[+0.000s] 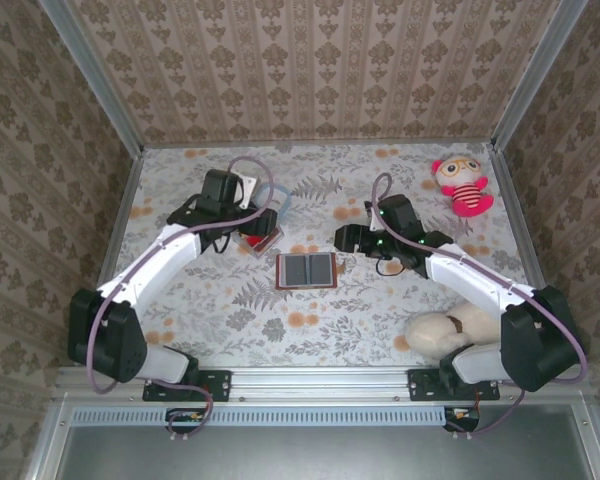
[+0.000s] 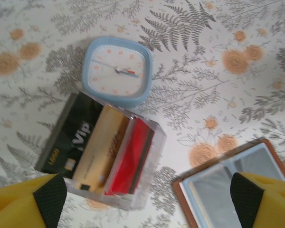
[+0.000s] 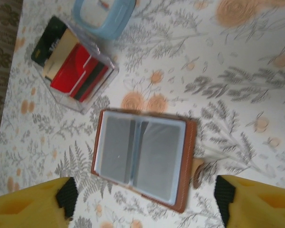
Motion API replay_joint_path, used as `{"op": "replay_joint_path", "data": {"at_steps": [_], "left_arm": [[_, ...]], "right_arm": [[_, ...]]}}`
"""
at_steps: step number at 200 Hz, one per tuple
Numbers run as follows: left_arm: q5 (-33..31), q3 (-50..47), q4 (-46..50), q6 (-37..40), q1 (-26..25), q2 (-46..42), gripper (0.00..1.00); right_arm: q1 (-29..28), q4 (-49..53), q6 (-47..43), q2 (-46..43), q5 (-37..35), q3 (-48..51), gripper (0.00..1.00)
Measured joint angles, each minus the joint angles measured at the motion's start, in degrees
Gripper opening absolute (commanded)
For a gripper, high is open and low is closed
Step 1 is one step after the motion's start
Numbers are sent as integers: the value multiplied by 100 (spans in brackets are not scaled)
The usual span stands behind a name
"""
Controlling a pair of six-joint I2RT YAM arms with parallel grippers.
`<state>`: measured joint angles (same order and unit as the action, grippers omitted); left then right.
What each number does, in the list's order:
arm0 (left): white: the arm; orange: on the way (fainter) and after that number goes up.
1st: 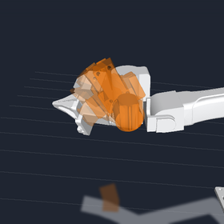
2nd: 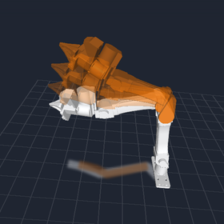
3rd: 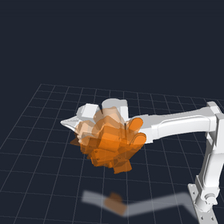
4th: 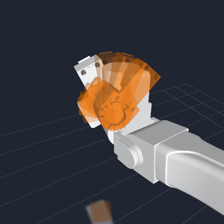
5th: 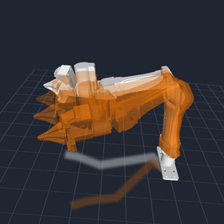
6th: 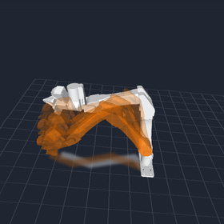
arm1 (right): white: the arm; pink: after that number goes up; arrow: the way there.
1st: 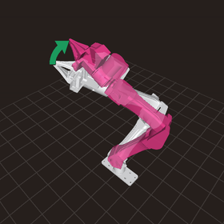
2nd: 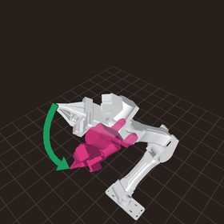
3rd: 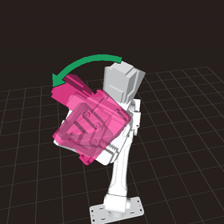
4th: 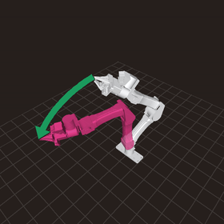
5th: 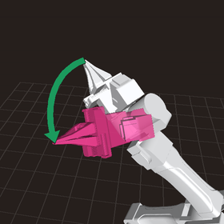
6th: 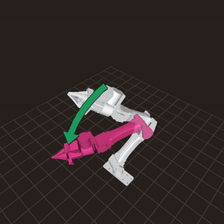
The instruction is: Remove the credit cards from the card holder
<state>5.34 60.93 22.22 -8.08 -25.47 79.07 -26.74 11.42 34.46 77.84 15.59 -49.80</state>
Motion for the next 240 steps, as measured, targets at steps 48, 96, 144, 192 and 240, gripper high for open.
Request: {"op": "replay_joint_path", "data": {"at_steps": [48,96,144,192,240], "left_arm": [[876,-798,-363,-859,313,-330,100],[1237,-1088,-662,-1488,332,-385,100],[1285,-1504,-981,-2159,-39,-494,99],[1091,-1674,-1388,-2806,-664,-422,97],[1008,-1738,-1823,-3248,-833,210,79]], "right_arm": [[-874,262,686,256,-184,-61,54],[-1130,431,1064,1263,-348,-448,46],[-1130,678,1193,1718,-669,-855,37],[-1130,833,1353,2164,-861,-1071,37],[-1141,1064,1353,2358,-1088,-1248,38]]}}
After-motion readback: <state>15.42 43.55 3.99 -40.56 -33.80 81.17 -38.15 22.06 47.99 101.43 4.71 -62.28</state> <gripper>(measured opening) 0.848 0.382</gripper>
